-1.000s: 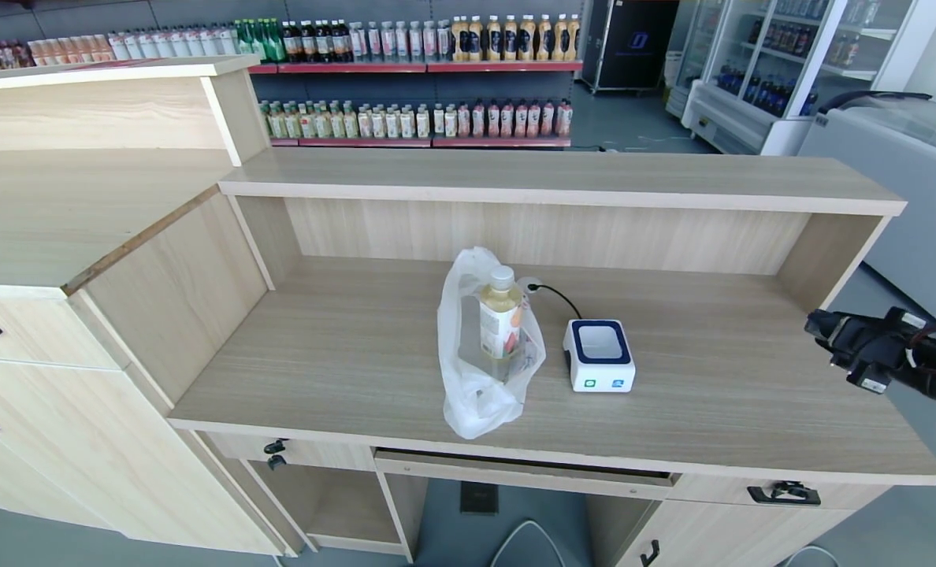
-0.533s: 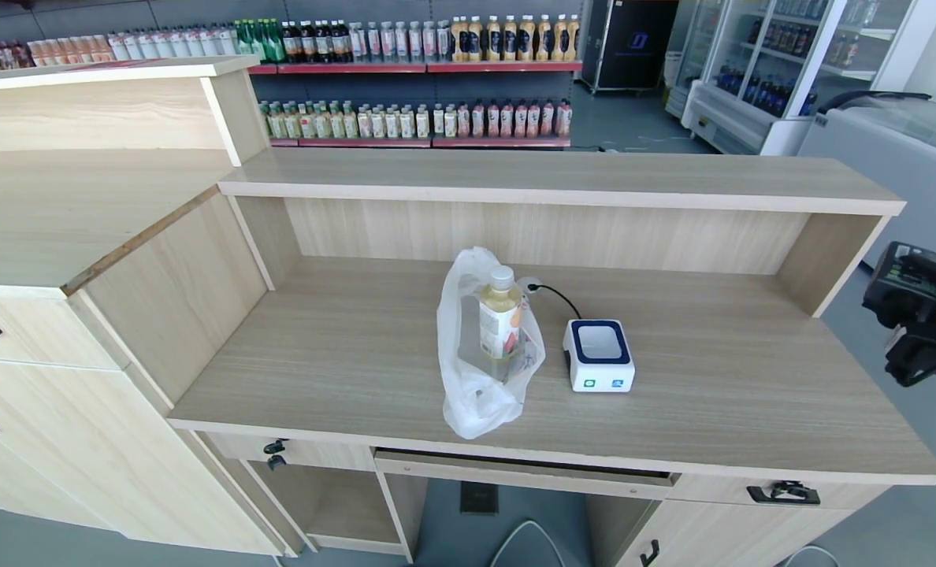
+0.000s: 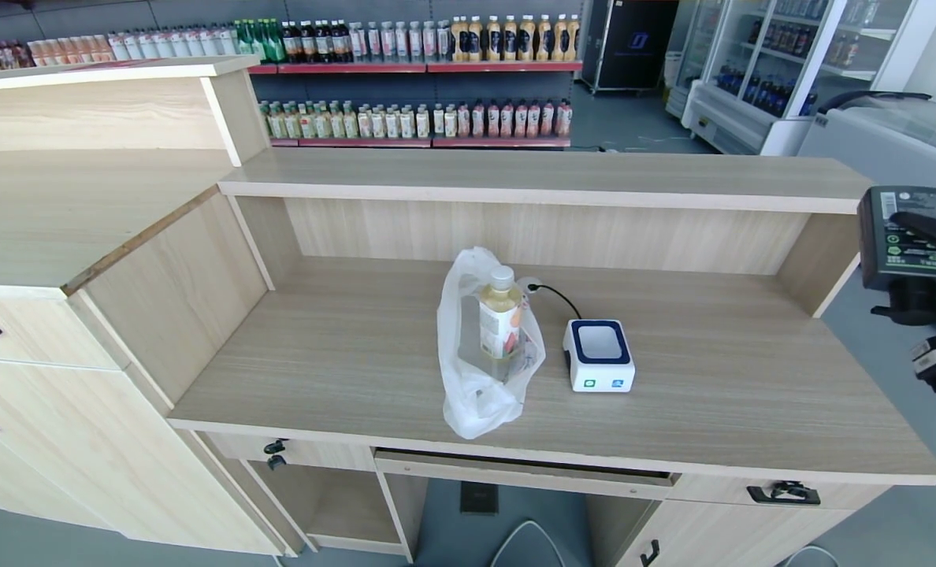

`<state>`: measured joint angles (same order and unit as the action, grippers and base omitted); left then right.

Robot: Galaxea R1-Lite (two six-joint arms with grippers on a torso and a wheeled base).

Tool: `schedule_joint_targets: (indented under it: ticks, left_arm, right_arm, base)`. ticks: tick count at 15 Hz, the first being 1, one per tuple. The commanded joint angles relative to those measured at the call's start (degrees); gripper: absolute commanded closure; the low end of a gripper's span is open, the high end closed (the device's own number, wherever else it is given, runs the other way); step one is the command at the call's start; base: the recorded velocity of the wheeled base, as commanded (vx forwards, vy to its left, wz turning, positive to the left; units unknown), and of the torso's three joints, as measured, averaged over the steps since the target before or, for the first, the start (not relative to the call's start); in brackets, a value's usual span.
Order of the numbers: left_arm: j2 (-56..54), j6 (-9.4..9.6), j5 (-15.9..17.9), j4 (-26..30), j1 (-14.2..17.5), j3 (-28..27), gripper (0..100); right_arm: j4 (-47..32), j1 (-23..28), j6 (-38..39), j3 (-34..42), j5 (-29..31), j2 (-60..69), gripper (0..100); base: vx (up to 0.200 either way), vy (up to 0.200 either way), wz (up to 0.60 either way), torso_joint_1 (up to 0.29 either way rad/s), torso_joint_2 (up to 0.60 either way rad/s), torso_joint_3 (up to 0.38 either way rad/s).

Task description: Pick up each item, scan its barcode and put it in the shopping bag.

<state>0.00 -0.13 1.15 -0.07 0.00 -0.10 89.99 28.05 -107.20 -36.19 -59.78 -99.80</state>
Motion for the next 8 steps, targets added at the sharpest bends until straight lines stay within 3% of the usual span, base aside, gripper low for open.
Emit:
schedule_joint_targets:
  ticks: [1, 3, 5, 6, 8]
  left_arm:
    - [0.09, -0.04, 0.0, -0.01, 0.0, 0.01, 0]
    - [0.09, -0.04, 0.0, -0.01, 0.0, 0.01, 0]
    - [0.09, -0.04, 0.0, -0.01, 0.0, 0.01, 0]
    - [0.09, -0.04, 0.0, -0.01, 0.0, 0.01, 0]
    - [0.09, -0.04, 0.0, -0.01, 0.0, 0.01, 0]
  right_arm:
    - [0.01, -6.34, -0.55, 1.13, -1.83, 6.55, 100]
    - [0.01, -20.14, -2.04, 4.29, -2.09, 11.03, 100]
    - [0.01, -29.19, -7.32, 6.84, -2.09, 12.09, 100]
    - [-1.4, -36.05, -13.21, 8.6, -2.0, 13.32, 100]
    - [-10.71, -42.73, -24.37, 9.12, -1.83, 16.31, 100]
  base:
    - [0.0, 0.0, 0.0, 0.0, 0.0, 0.0]
    - [0.0, 0.0, 0.0, 0.0, 0.0, 0.0]
    - [0.0, 0.0, 0.0, 0.0, 0.0, 0.0]
    - [0.0, 0.0, 0.0, 0.0, 0.0, 0.0]
    - [0.0, 0.0, 0.0, 0.0, 0.0, 0.0]
